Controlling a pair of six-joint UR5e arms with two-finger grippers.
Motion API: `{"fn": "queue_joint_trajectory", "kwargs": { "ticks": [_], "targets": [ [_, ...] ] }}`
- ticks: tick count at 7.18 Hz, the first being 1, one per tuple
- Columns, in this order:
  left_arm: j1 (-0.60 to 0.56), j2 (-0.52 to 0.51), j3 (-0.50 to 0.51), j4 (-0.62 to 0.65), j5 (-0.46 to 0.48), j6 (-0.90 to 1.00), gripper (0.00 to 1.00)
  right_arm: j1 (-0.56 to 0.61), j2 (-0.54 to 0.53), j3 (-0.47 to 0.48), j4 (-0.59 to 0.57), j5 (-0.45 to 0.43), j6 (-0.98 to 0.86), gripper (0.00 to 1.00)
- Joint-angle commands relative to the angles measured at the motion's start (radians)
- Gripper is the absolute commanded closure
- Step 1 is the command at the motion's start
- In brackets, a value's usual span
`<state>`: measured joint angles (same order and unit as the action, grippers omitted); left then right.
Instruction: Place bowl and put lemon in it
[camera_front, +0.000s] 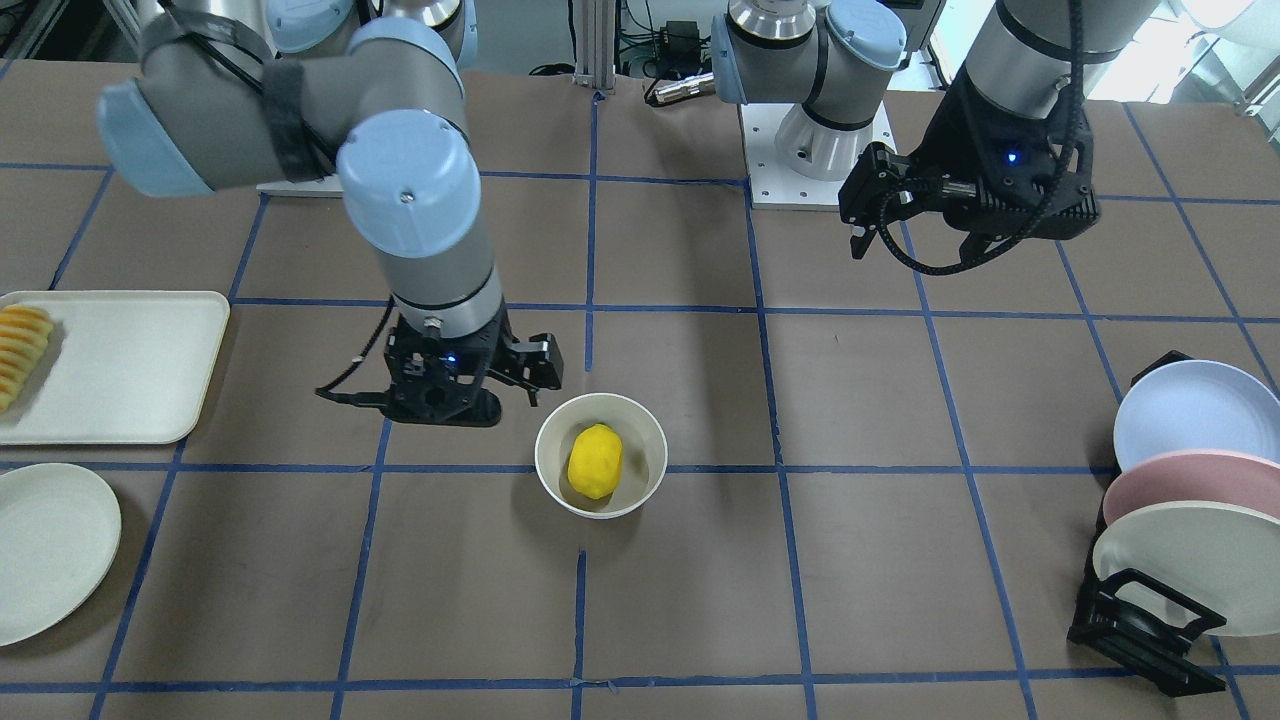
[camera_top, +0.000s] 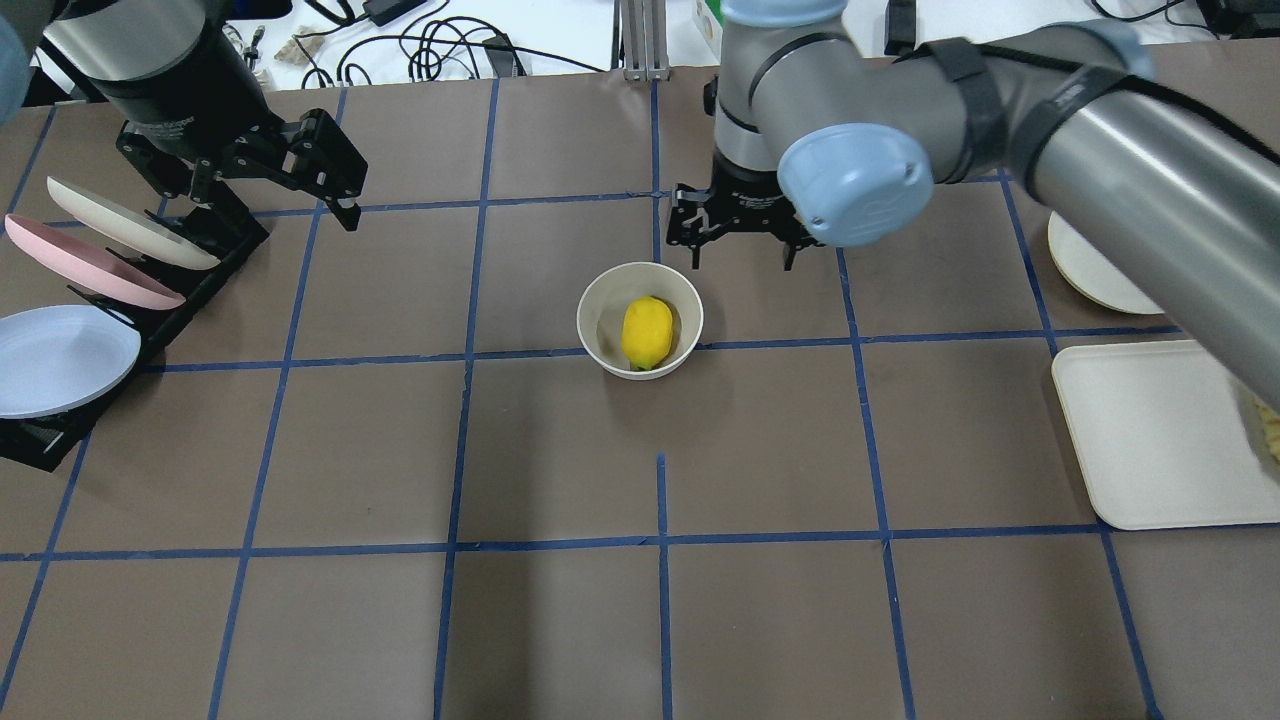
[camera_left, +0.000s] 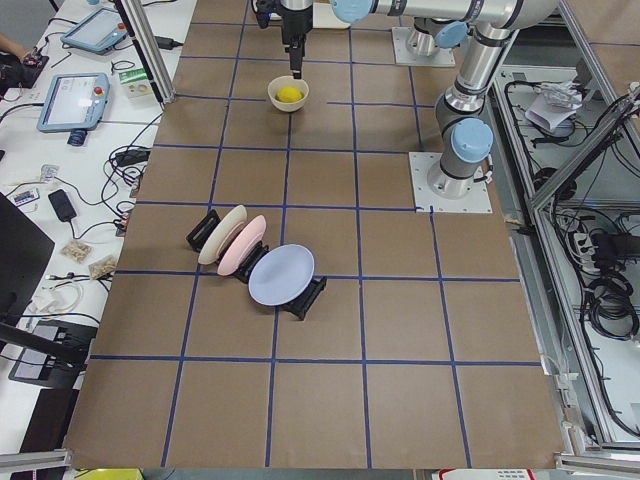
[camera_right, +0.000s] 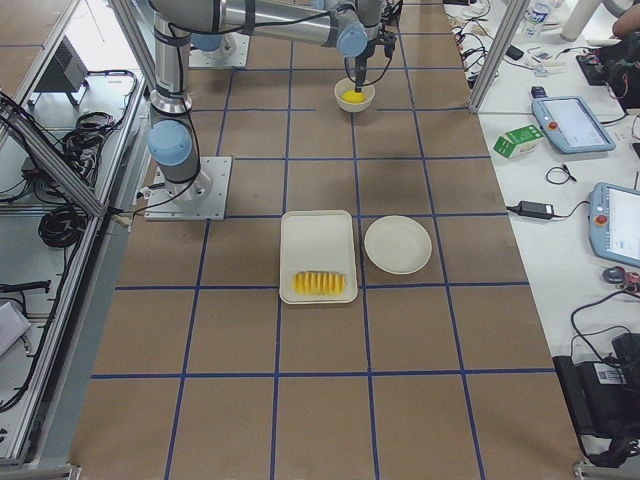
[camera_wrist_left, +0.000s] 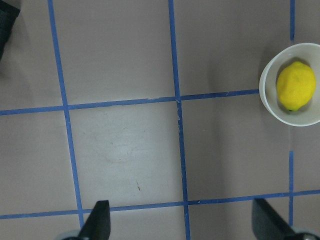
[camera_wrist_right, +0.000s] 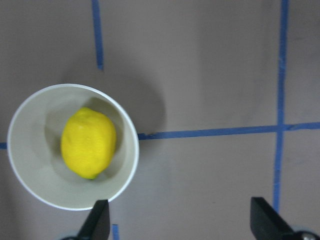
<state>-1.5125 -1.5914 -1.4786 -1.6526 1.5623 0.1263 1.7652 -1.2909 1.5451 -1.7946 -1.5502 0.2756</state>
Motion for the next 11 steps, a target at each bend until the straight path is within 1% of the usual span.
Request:
{"fn": "queue_joint_trajectory", "kwargs": {
  "ticks": [1, 2, 3, 4, 5, 6, 7, 8, 11],
  "targets": [
    [0.0, -0.005, 0.003, 0.001, -0.002, -0.001, 0.0, -0.154, -0.13, 0.001, 0.107, -0.011, -0.026, 0.0],
    [0.0, -0.005, 0.004, 0.001, -0.001, -0.001, 0.0, -0.191, -0.192, 0.004, 0.177, -0.016, -0.029, 0.0],
    [0.0, -0.001, 0.001, 0.001, -0.002, -0.001, 0.0, -0.207, -0.244, -0.003, 0.27, -0.015, -0.03, 0.0],
    [0.0, 0.001, 0.001, 0.001, -0.001, -0.001, 0.0, -0.201, -0.296, 0.004, 0.273, 0.002, -0.032, 0.0],
    [0.0, -0.001, 0.001, 0.001, -0.002, -0.001, 0.0, -0.201, -0.306, 0.007, 0.284, 0.008, -0.056, 0.0],
    [0.0, 0.001, 0.001, 0.001, -0.004, -0.001, 0.0, -0.201, -0.306, 0.018, 0.282, -0.002, -0.077, 0.0],
    [0.0, 0.001, 0.001, 0.001, -0.005, -0.001, 0.0, -0.199, -0.304, 0.029, 0.279, 0.007, -0.076, 0.0],
    [0.0, 0.002, 0.001, 0.001, -0.002, 0.001, 0.0, -0.199, -0.306, 0.03, 0.281, -0.005, -0.076, 0.0],
    [0.0, 0.001, 0.003, 0.001, -0.002, 0.001, 0.0, -0.199, -0.304, 0.029, 0.267, -0.004, -0.075, 0.0]
  ]
}}
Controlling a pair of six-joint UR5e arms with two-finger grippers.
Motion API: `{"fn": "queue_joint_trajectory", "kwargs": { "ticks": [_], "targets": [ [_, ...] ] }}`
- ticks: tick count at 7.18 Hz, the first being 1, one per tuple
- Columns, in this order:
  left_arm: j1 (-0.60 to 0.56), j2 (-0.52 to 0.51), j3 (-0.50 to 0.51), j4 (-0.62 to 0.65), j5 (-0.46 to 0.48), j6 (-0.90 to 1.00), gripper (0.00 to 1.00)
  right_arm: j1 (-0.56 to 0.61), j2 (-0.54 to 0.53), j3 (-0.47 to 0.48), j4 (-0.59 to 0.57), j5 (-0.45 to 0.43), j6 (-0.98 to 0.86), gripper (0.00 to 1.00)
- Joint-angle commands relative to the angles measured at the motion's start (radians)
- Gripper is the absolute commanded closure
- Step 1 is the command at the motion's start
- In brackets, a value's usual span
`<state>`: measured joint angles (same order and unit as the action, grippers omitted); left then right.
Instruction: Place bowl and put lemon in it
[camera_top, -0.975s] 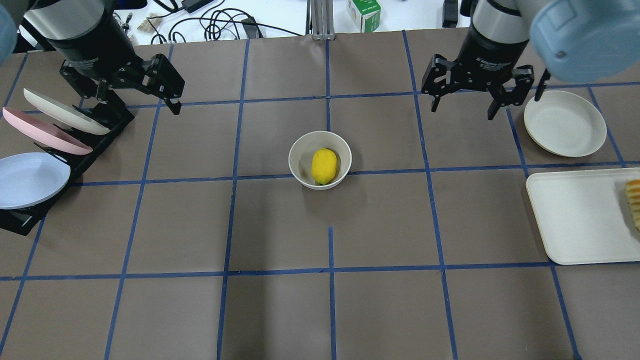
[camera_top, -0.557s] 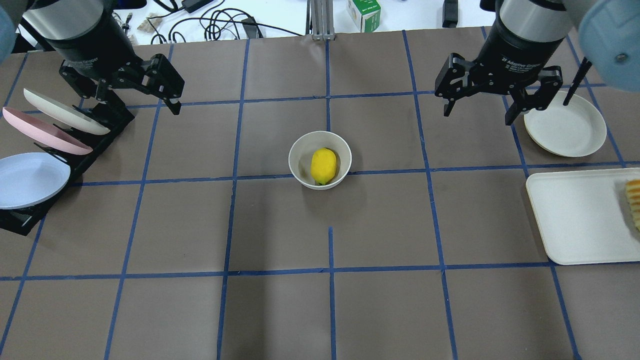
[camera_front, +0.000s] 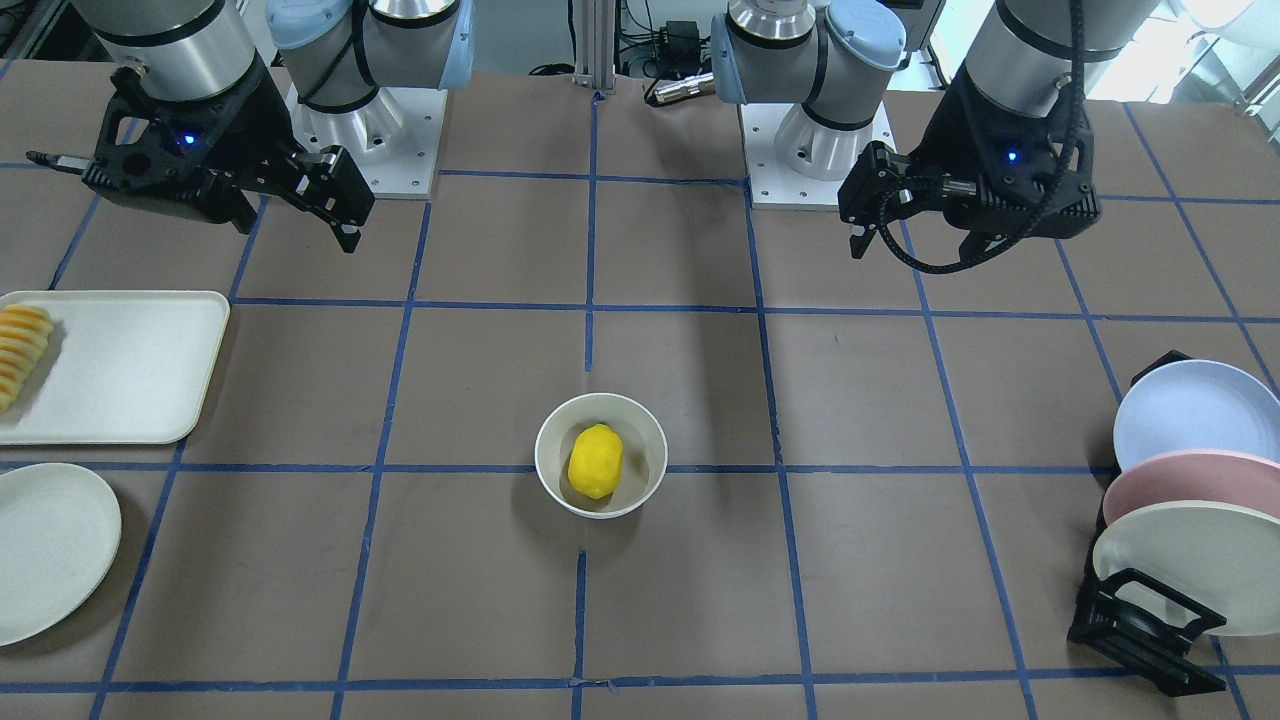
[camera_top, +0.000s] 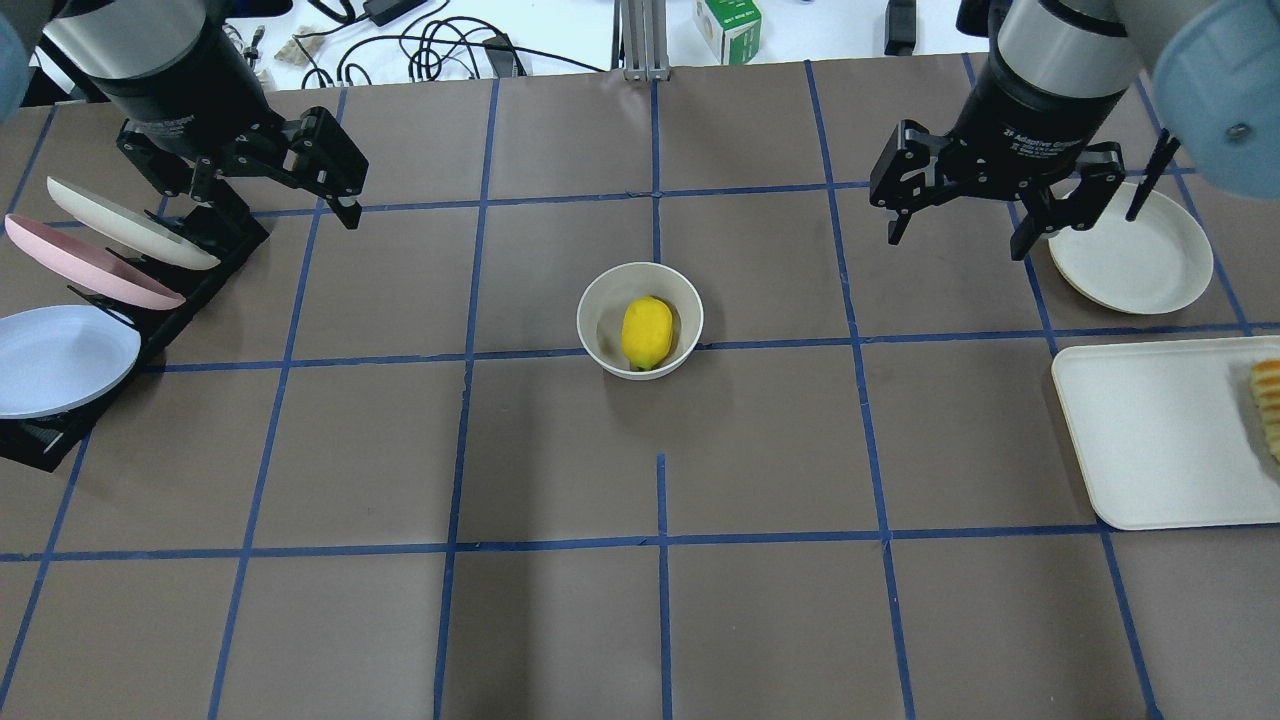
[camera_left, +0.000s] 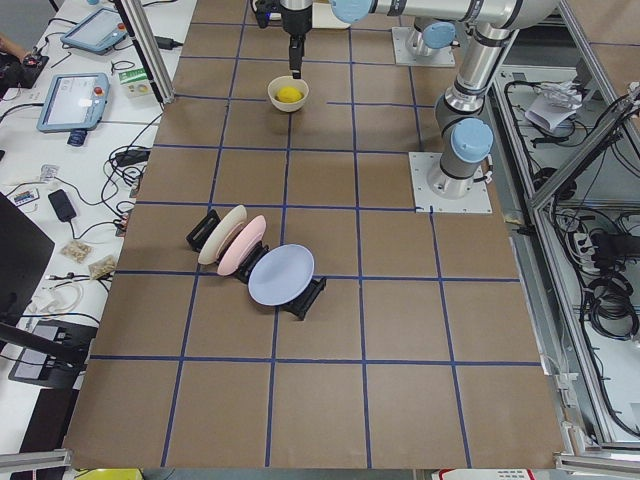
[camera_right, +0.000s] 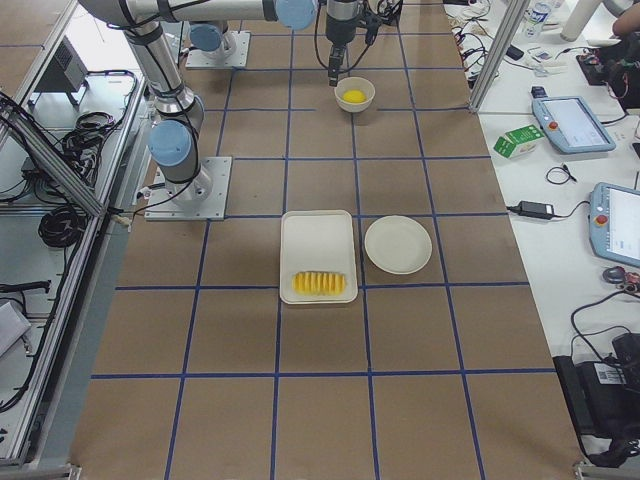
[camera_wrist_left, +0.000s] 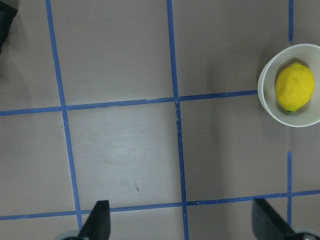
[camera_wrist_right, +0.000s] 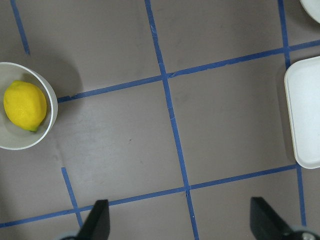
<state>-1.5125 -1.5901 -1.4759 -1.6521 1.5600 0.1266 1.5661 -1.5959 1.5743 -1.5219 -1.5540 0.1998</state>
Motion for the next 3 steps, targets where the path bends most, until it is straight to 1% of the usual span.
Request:
{"fn": "queue_joint_trajectory", "kwargs": {
  "ticks": [1, 3],
  "targets": [
    [0.0, -0.001, 0.0, 0.0, 0.002, 0.001, 0.0, 0.0, 0.001, 0.001, -0.004, -0.001, 0.004, 0.0],
    [0.0, -0.008, -0.001, 0.0, 0.002, 0.001, 0.0, 0.0, 0.002, 0.001, 0.006, -0.001, 0.004, 0.0]
  ]
}}
